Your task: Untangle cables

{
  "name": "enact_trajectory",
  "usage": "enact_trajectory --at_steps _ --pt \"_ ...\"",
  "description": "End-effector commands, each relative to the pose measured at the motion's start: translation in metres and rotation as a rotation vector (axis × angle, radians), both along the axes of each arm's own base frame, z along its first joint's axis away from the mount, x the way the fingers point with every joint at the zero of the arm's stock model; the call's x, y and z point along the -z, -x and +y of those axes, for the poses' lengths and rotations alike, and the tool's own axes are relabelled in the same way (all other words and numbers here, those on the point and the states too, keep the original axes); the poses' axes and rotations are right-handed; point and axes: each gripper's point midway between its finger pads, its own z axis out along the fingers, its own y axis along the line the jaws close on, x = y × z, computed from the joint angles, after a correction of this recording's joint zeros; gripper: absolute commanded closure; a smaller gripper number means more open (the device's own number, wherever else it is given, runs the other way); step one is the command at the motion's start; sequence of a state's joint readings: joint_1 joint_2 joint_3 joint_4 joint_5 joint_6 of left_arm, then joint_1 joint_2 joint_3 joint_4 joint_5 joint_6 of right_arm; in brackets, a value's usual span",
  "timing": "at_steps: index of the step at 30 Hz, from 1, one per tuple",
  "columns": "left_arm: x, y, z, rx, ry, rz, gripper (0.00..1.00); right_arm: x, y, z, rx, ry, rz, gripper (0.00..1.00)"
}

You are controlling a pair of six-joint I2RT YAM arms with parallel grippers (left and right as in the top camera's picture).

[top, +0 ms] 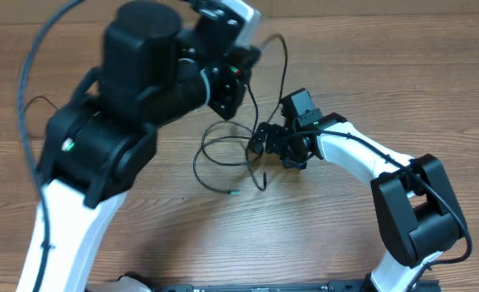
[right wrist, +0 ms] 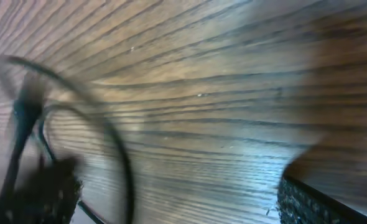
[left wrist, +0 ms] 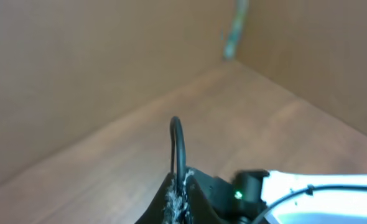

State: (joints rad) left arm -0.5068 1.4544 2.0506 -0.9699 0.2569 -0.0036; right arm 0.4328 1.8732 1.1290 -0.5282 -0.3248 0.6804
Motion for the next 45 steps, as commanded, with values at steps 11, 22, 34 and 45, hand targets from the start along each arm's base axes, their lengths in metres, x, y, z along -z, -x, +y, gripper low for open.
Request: enact_trajectory --at_steps 11,22,34,45 --pt "-0.048 -0.016 0.092 -0.555 0.123 -0.102 0.96 0.008 -0.002 -0.015 0.034 0.083 -0.011 0.00" --pt "0.026 -0.029 0.090 -0.581 -0.088 0.094 0.96 0.008 -0.003 -0.017 0.038 0.095 -0.017 0.00" --pt "0.197 -0.021 0.078 -0.506 -0.537 0.660 0.96 0.009 -0.001 -0.018 0.037 0.099 -0.009 0.00" --pt "0.300 -0.021 0.079 -0.530 -0.791 0.969 0.96 0.011 0.000 -0.021 0.042 0.117 -0.003 0.00"
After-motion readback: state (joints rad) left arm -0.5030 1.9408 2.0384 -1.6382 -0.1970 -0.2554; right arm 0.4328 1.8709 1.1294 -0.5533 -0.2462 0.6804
